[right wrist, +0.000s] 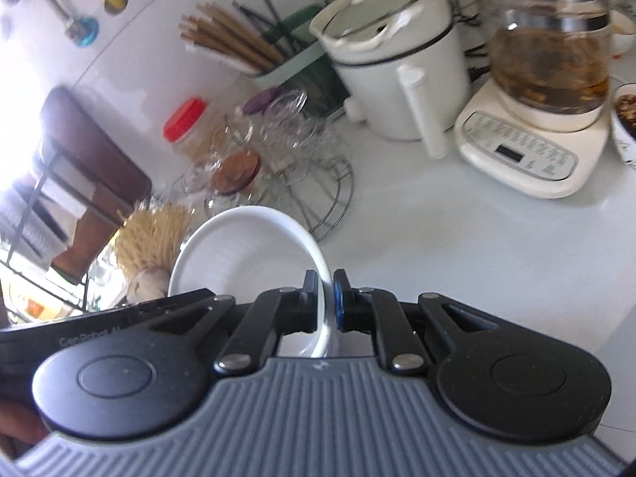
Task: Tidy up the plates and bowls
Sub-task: 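Lift the white bowl and carry it over the stacked plastic bowls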
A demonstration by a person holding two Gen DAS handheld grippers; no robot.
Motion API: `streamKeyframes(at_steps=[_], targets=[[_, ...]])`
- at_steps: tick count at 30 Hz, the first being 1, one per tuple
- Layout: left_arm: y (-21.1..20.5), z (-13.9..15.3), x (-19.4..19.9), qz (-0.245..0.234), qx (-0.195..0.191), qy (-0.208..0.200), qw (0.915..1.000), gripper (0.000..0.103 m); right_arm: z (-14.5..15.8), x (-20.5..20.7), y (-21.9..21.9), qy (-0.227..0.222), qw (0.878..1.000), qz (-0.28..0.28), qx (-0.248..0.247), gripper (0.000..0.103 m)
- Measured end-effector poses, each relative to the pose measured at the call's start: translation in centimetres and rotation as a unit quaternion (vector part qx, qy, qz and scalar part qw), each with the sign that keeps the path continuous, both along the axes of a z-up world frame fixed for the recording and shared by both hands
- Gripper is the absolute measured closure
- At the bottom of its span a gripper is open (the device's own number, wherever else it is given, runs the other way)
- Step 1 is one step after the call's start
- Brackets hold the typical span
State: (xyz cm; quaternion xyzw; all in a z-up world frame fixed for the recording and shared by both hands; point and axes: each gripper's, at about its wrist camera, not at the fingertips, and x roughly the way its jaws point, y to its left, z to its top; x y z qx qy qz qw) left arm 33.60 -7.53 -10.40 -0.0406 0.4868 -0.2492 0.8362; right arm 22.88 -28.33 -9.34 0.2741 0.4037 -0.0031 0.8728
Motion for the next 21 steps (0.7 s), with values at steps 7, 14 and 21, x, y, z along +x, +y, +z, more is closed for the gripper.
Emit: streamKeyframes(at_steps=[7,14,21], targets=[[1.8,-1.8,-0.1,0.038,0.005,0.027,0.9989,0.094,-1.3,1.6,1.4,0.021,0.999,0.039,-0.007,0.092],[2.2,-3.4,0.3,0.064,0.019,0.042,0.9969,0.094,-2.4,3.0,2.0,0.034,0.997,0.067,-0.015,0.092],[2.2,-4.5,0.7,0.075,0.024,0.059,0.9951,0.093,-3.4,4.2,2.4,0.050,0.995,0.082,-0.020,0.090]])
